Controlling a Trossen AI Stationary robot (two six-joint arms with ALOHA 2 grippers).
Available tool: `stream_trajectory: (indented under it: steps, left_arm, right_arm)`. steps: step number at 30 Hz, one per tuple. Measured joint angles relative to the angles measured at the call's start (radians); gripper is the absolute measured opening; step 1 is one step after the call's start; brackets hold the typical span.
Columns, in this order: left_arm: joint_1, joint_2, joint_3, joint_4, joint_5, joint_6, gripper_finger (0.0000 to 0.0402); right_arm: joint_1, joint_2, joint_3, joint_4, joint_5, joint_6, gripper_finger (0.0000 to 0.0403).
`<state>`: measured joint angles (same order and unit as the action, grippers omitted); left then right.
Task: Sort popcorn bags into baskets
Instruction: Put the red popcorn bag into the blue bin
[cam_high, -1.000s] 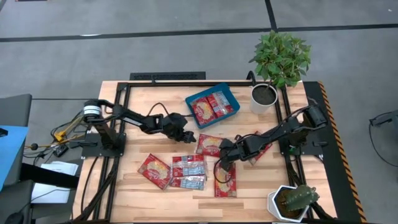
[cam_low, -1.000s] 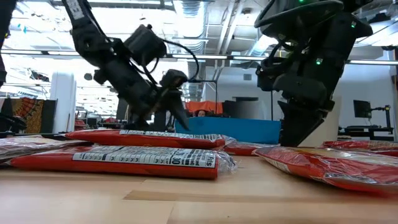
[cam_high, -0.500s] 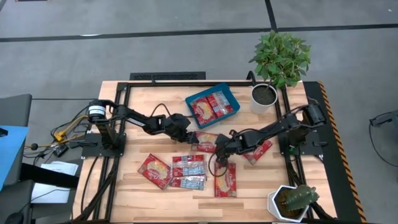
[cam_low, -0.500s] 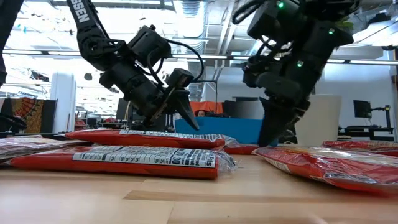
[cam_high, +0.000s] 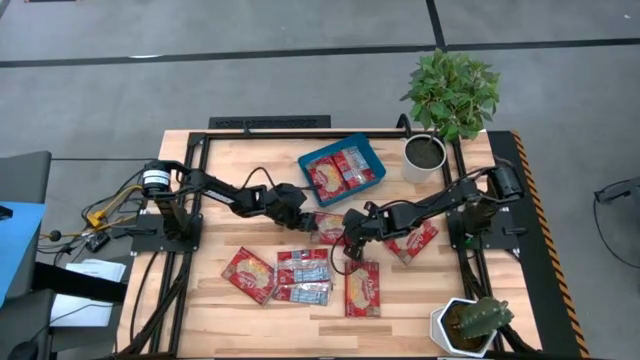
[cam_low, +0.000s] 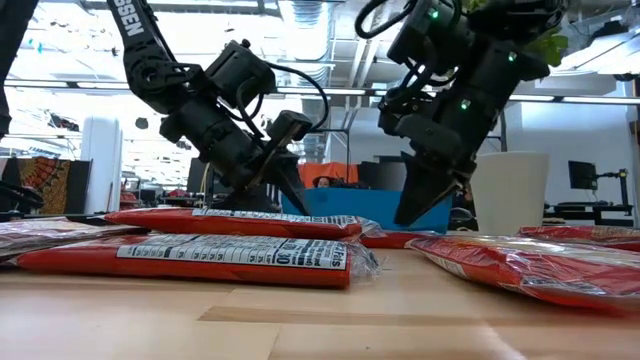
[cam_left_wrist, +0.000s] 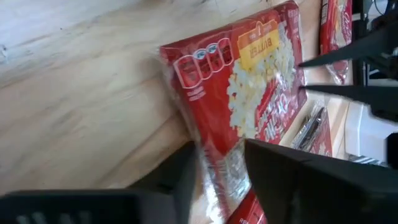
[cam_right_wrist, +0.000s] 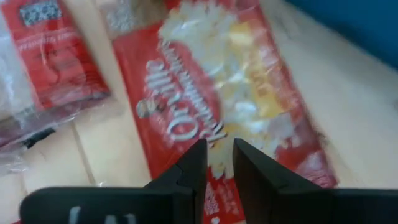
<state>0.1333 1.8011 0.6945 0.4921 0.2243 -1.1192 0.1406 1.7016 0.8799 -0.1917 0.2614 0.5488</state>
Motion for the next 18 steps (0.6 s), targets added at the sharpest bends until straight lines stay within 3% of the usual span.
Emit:
stream_trajectory:
  steps: [5, 12, 18]
  left_arm:
    - [-0.002, 0.0, 0.0, -0.005, -0.015, 0.033, 0.0011]
    - [-0.001, 0.0, 0.0, -0.004, -0.01, 0.034, 0.0002]
    - [-0.001, 0.0, -0.001, -0.007, 0.001, 0.051, 0.0031]
  right_arm:
    - [0.002, -0.059, 0.001, -0.042, -0.001, 0.026, 0.0102]
    - [0.005, -0.131, 0.001, -0.262, 0.002, 0.157, 0.0102]
    - [0.032, -0.054, 0.001, -0.282, -0.001, 0.165, 0.0102]
